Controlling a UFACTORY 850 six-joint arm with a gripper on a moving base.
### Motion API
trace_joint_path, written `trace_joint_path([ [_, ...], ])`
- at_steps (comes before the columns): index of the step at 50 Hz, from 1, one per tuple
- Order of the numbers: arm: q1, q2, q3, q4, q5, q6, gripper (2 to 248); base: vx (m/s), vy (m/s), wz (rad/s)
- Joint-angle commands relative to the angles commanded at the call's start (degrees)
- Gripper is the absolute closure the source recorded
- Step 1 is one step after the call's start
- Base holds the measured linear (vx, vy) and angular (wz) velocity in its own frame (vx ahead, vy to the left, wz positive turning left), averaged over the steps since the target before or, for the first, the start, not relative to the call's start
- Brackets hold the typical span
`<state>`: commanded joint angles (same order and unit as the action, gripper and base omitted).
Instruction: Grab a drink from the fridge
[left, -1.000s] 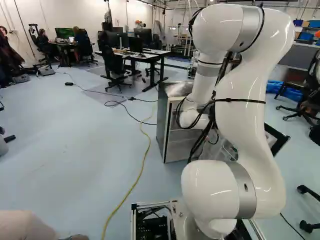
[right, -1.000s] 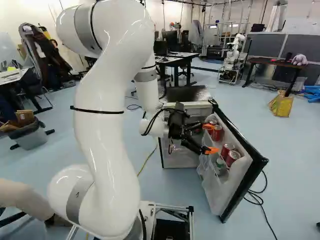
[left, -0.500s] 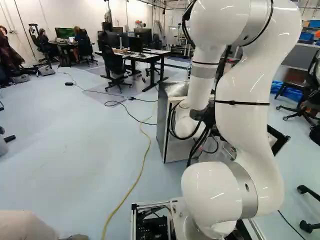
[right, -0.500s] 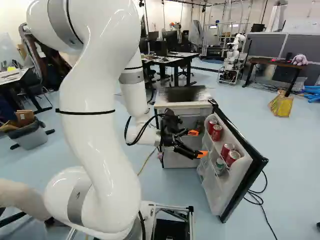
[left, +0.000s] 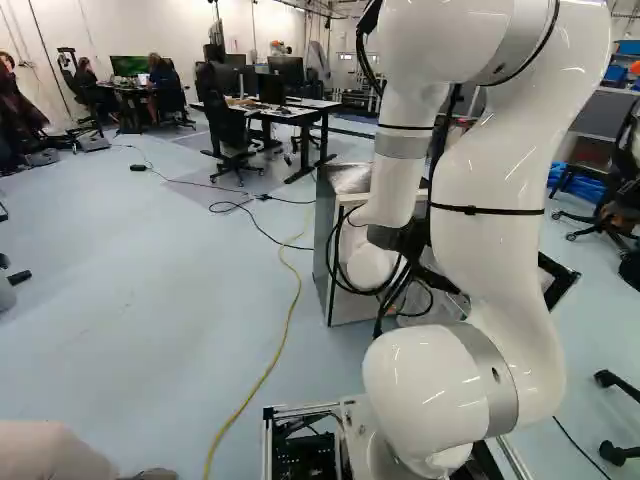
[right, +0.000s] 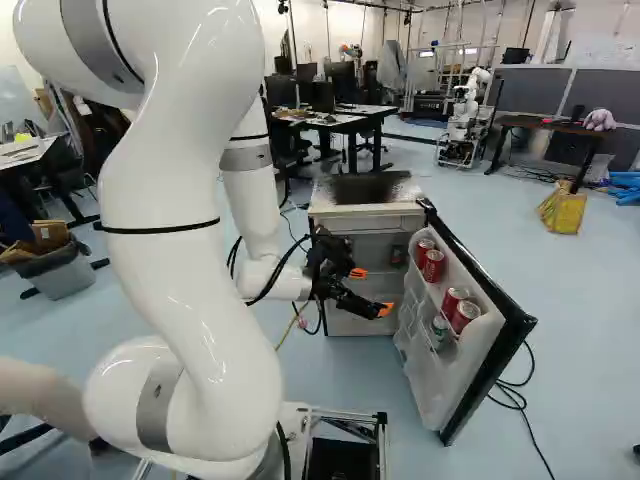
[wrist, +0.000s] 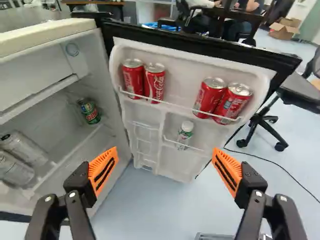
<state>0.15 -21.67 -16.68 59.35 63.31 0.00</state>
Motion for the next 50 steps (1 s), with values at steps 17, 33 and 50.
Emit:
trace_joint_path([
  [17, 0.02, 0.01, 0.02, -9.59, -6.38, 0.00, 3, 0.000, 0.000, 0.000],
  [33, 0.02, 0.01, 0.02, -18.03, -11.20, 0.00, 3, 0.000, 0.000, 0.000],
  [50, 0.02, 0.01, 0.02, -18.92, -11.67, 0.00, 3, 0.000, 0.000, 0.000],
])
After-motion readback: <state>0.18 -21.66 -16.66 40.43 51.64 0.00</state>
